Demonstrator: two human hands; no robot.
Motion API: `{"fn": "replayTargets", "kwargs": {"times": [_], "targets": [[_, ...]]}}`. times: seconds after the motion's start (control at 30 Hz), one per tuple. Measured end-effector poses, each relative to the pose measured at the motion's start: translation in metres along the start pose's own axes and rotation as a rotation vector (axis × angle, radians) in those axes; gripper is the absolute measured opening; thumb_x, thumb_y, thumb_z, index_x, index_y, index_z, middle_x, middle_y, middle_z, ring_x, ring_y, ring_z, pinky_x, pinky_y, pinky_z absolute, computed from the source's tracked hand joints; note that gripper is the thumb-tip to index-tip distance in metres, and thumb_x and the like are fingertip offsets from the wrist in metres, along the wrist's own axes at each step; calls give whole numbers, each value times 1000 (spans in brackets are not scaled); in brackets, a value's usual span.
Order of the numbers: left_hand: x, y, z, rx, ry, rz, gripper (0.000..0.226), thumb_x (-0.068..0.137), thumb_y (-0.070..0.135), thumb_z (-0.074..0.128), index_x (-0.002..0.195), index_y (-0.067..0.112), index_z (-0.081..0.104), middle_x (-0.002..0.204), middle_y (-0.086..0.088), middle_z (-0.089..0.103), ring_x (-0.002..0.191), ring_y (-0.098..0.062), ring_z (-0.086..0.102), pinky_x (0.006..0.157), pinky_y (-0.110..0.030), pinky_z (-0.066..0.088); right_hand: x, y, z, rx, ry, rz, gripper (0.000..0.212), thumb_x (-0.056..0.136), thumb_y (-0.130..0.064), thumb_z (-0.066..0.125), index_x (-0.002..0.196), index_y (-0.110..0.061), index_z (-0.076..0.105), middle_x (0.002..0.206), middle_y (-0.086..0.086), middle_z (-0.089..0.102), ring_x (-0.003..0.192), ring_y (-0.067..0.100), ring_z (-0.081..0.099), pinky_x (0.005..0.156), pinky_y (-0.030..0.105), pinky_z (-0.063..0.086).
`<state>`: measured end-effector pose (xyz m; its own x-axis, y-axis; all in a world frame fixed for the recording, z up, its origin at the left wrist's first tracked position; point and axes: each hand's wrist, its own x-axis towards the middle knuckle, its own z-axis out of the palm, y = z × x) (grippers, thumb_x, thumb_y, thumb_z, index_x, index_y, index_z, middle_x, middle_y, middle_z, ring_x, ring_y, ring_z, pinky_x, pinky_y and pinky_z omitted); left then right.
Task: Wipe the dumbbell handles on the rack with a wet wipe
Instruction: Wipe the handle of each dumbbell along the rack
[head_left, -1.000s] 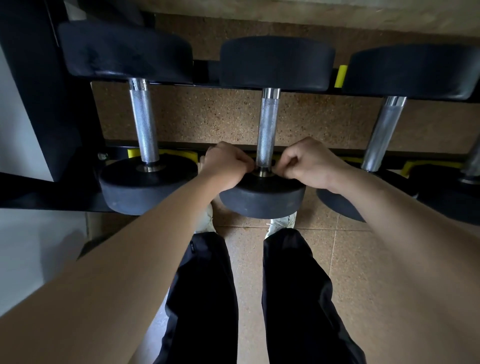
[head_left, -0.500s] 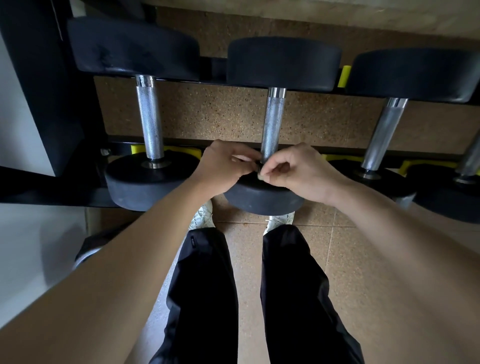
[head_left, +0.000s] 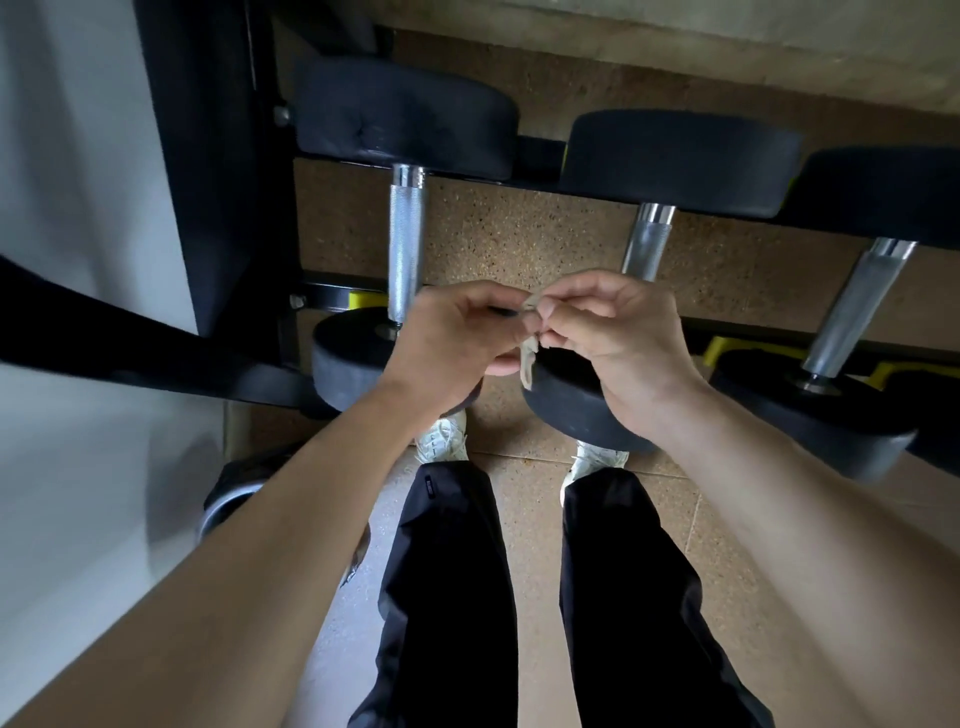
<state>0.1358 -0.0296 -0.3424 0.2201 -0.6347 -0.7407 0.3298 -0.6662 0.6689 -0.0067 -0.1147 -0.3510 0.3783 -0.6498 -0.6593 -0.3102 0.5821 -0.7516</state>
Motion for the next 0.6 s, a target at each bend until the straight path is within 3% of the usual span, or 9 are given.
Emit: {"fn": "replayTargets", "kwargs": {"times": [0.1,0.2,0.3,0.4,0.5,0.6], "targets": [[-1,2,-19,-116,165,10,8,84,0,78,89,6,77,81,-12,78,76,-23,77,70,-30,64,2,-1,23,-82,-66,-44,17,85,6,74,99,-4,75,93,9,77,87,19,75,75,24,58],[0,4,-40,-361,273,-110,11,83,-6,77,86,5,76,78,-8,77,73,-17,75,68,-21,60,4,-3,46,-187,-164,-109,31,82,6,77,109,-10,75,97,1,76,85,14,75,74,21,58],[4,4,-57,-501,347,-166,12,86,-9,72,84,2,74,73,-8,76,69,-14,75,66,-17,59,12,-3,66,-292,-202,-199,29,82,2,79,107,-13,75,92,0,75,82,13,74,78,24,60],[5,3,-73,-418,280,-100,15,86,-7,72,79,5,78,78,-12,77,77,-18,76,77,-21,60,23,0,82,-310,-166,-204,20,84,1,78,102,-7,77,84,2,76,76,14,74,74,29,62],[5,0,-90,-232,168,-28,25,79,2,81,104,7,77,97,-11,79,97,-22,76,92,-27,58,30,2,93,-253,-130,-167,13,85,-4,79,98,-4,77,82,8,77,72,16,75,64,26,61],[10,1,-103,-125,228,-7,32,75,10,85,106,5,77,96,-14,79,95,-28,76,92,-34,60,37,5,102,-268,-72,-158,9,87,-8,79,89,-17,77,81,6,75,71,15,73,62,26,59]]}}
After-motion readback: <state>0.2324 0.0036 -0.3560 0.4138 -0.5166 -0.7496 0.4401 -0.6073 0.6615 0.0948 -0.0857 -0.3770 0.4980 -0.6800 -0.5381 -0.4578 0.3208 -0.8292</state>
